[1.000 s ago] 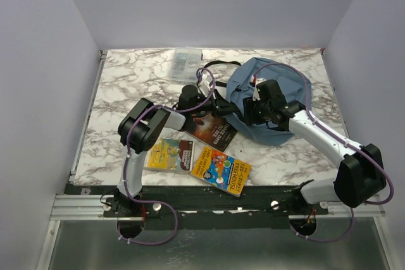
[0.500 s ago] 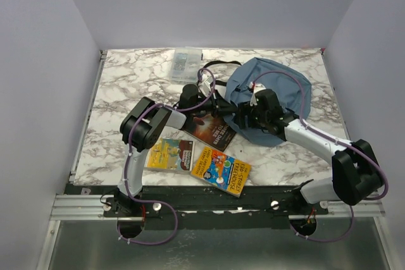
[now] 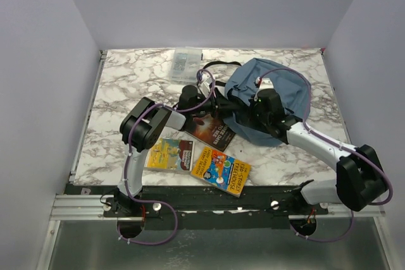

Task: Pack the student bag
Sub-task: Unzip the student bag at the center of the board.

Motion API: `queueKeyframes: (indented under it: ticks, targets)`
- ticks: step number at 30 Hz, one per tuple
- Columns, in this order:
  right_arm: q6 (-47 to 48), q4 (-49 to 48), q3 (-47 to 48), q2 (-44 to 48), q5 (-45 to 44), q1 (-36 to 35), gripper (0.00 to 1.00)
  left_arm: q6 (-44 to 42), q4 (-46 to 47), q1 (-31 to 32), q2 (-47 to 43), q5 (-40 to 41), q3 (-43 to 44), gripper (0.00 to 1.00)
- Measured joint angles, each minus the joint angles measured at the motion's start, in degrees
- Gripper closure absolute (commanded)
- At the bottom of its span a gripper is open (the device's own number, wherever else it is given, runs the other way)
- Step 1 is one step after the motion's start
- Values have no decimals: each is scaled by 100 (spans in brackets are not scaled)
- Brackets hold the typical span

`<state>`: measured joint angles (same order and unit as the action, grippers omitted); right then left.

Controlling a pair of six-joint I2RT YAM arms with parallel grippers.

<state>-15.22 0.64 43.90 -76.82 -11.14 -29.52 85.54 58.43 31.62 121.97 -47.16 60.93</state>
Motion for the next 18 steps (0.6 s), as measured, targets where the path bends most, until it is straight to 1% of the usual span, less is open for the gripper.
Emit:
queueKeyframes:
  ticks: [2,3,7,8,9,11,14,16,18]
  targets:
    - [-26,144,101,24,-83,2,100,-11,-4,0,0,7,-72,45]
    - [-39,221,146,50,-131,2,100,-20,-28,0,0,9,-118,47]
    - [-68,605,382,210,-446,2,100,-120,-175,2,-2,37,-214,79]
    - [-72,732,496,227,-564,2,100,-205,-317,2,-4,59,-221,86]
    - [-90,916,680,238,-748,0,100,-319,-540,7,-22,103,-221,89]
    - [-129,1248,1069,256,-1178,2,100,-634,-1189,26,-105,212,-205,93]
    - [-90,1547,1596,354,-1921,0,100,-1202,-2302,81,-201,380,90,94]
    - [2,1661,1906,361,-2437,2,100,-1502,-2868,138,-208,503,407,95]
    - [37,1825,2214,295,-2892,0,100,-1674,-3217,197,-208,597,675,95]
